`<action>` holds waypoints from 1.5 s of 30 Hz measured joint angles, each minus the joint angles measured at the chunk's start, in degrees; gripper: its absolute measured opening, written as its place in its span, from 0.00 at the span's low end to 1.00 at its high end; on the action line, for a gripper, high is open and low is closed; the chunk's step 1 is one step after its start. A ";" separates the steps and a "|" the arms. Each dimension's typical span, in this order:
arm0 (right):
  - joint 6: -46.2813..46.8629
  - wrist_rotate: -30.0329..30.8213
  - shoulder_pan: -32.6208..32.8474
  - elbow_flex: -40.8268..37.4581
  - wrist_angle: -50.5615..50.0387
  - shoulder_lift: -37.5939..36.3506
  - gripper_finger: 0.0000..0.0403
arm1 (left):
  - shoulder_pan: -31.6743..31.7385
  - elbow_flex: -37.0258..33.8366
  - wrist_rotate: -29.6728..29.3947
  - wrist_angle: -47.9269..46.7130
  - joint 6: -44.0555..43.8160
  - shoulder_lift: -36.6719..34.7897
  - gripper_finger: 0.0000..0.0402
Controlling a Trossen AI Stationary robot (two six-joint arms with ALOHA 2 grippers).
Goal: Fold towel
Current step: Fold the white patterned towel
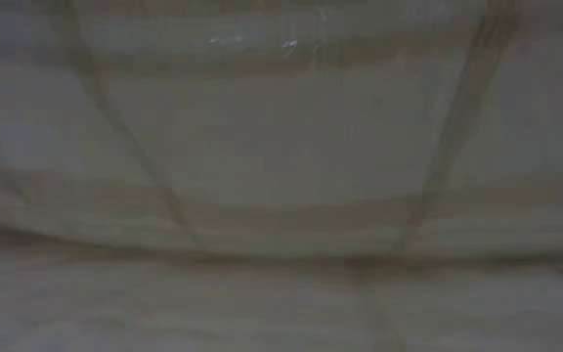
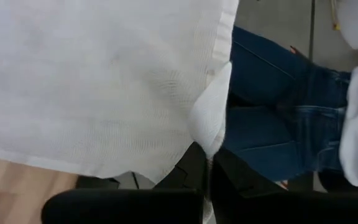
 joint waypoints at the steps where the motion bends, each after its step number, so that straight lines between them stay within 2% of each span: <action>1: 0.13 -0.10 0.00 0.00 0.05 0.08 0.00 | -0.28 0.00 -0.03 0.44 -0.28 0.35 0.00; 14: 0.27 -6.86 -0.02 0.31 2.32 0.72 0.00 | -4.38 0.00 -0.27 2.66 -3.62 1.16 0.00; 21: -0.14 -8.89 -0.11 0.31 3.00 0.76 0.00 | -4.41 0.00 -2.42 2.18 3.58 1.01 0.00; 25: 0.06 -8.90 -0.04 0.29 3.34 0.76 0.00 | -3.42 0.00 -1.90 3.24 4.09 0.99 0.00; 32: 0.02 -10.93 -0.06 0.28 6.10 0.76 0.00 | -4.66 0.00 -0.99 6.33 1.43 0.99 0.00; 38: 0.22 -12.42 -0.11 0.28 4.33 2.83 0.00 | -4.68 0.00 -0.89 2.49 -2.39 0.99 0.00; 45: 4.52 -14.86 -0.13 0.28 5.35 7.32 0.00 | -4.68 0.00 -1.08 -0.71 -8.43 1.19 0.00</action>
